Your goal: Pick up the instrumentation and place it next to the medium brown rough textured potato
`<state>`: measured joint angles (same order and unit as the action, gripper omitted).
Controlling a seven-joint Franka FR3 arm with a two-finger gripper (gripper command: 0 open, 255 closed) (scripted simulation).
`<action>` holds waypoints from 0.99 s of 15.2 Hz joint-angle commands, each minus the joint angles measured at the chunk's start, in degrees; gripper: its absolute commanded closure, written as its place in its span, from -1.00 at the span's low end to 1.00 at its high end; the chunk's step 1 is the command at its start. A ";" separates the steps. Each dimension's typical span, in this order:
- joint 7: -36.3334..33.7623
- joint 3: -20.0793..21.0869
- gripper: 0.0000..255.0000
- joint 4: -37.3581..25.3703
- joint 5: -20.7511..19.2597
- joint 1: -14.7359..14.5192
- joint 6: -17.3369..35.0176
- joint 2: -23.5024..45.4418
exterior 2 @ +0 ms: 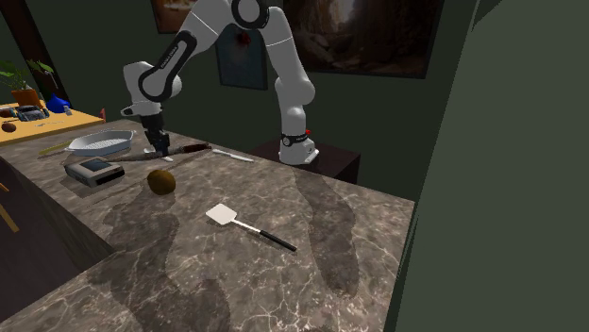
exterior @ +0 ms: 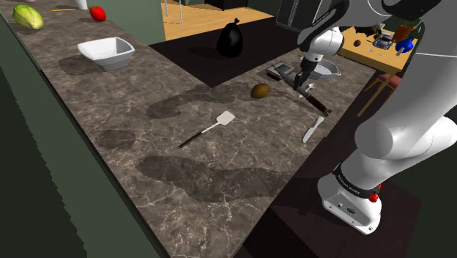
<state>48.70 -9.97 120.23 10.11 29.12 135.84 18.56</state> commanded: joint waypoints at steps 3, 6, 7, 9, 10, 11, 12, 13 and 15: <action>0.73 0.38 1.00 0.20 0.86 0.28 2.45 2.30; 0.97 0.52 1.00 0.24 1.15 0.37 3.27 3.10; 0.97 0.52 1.00 0.24 1.16 0.37 3.26 3.10; 0.98 0.51 1.00 0.24 1.16 0.36 3.26 3.10; 0.98 0.50 1.00 0.24 1.16 0.35 3.26 3.10; 0.98 0.49 1.00 0.24 1.17 0.34 3.26 3.10; 0.99 0.49 1.00 0.23 1.17 0.34 3.26 3.10; 0.98 0.48 -1.00 -0.03 1.17 0.36 3.12 3.23; 0.84 0.47 -1.00 0.19 1.10 0.26 3.07 2.93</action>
<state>49.56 -9.53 120.36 11.21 29.42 138.97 21.49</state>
